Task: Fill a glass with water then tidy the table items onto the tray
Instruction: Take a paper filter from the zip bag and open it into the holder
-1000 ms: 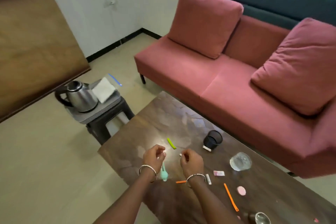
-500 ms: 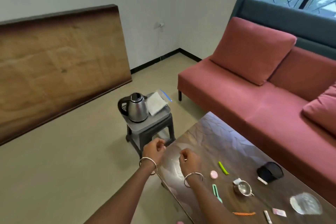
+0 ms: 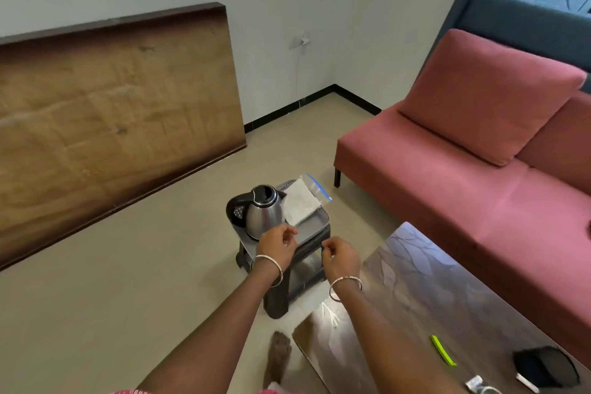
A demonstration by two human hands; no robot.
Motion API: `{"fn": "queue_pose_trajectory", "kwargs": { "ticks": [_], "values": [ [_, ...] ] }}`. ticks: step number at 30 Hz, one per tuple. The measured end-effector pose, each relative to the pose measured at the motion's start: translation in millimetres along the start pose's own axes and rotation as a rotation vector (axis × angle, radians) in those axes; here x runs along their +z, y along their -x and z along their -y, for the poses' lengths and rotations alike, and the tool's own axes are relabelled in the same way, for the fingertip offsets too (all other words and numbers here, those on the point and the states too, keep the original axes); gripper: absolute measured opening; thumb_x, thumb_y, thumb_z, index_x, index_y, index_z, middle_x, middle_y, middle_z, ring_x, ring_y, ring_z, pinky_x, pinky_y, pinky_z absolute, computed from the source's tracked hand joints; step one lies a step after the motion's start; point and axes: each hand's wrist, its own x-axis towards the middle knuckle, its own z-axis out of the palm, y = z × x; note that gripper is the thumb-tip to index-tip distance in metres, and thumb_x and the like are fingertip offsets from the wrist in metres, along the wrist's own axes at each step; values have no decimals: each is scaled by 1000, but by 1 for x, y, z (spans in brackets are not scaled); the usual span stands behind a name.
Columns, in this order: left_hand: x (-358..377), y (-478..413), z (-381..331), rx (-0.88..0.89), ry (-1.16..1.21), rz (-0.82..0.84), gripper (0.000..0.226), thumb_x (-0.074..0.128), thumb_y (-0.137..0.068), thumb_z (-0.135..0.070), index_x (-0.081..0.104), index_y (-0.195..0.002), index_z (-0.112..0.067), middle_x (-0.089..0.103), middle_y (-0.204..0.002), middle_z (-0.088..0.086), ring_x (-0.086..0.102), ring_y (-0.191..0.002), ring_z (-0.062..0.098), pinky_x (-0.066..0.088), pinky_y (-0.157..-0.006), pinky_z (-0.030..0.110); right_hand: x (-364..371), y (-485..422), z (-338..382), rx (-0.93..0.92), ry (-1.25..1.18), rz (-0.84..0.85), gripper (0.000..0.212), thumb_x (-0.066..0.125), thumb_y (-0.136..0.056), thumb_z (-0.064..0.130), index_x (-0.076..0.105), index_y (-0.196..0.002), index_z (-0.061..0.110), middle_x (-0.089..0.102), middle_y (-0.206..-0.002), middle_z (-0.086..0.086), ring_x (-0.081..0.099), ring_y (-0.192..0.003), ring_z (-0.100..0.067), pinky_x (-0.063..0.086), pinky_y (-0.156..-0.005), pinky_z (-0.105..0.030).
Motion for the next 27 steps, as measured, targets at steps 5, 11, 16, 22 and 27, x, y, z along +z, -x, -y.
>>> {"fn": "queue_pose_trajectory", "kwargs": {
  "ticks": [5, 11, 16, 22, 27],
  "values": [
    [0, -84, 0, -15, -31, 105, 13, 63, -84, -9, 68, -95, -14, 72, -89, 4, 66, -80, 17, 52, -80, 27, 24, -76, 16, 107, -63, -34, 20, 58, -85, 4, 74, -94, 12, 75, -94, -5, 68, -90, -25, 49, -80, -29],
    [15, -170, 3, 5, -93, 194, 15, 65, -84, -14, 68, -99, -16, 71, -92, -3, 65, -82, 13, 52, -79, 27, 36, -160, 16, 208, -37, -57, 16, 58, -85, 6, 72, -93, 9, 74, -92, -8, 67, -90, -29, 49, -77, -32],
    [29, -224, 11, 2, -91, 280, 15, 65, -84, -15, 67, -99, -17, 68, -90, -4, 65, -83, 13, 54, -81, 29, 51, -210, 11, 393, -102, -9, 25, 57, -82, 7, 69, -104, 12, 66, -76, 0, 65, -80, -24, 40, -69, -24],
    [51, -289, 23, -2, -147, 368, 15, 65, -84, -15, 67, -98, -16, 69, -92, -1, 64, -84, 15, 53, -83, 32, 75, -267, -16, 633, -195, 18, 23, 63, -84, 11, 71, -106, 11, 73, -99, -9, 67, -97, -28, 48, -84, -27],
    [74, -342, 39, 55, -265, 530, 20, 63, -85, -16, 66, -105, -16, 69, -100, 1, 63, -96, 18, 50, -89, 34, 102, -312, -39, 841, -339, -59, 29, 64, -85, 12, 70, -113, 9, 72, -110, -12, 66, -102, -33, 53, -95, -48]
  ]
}}
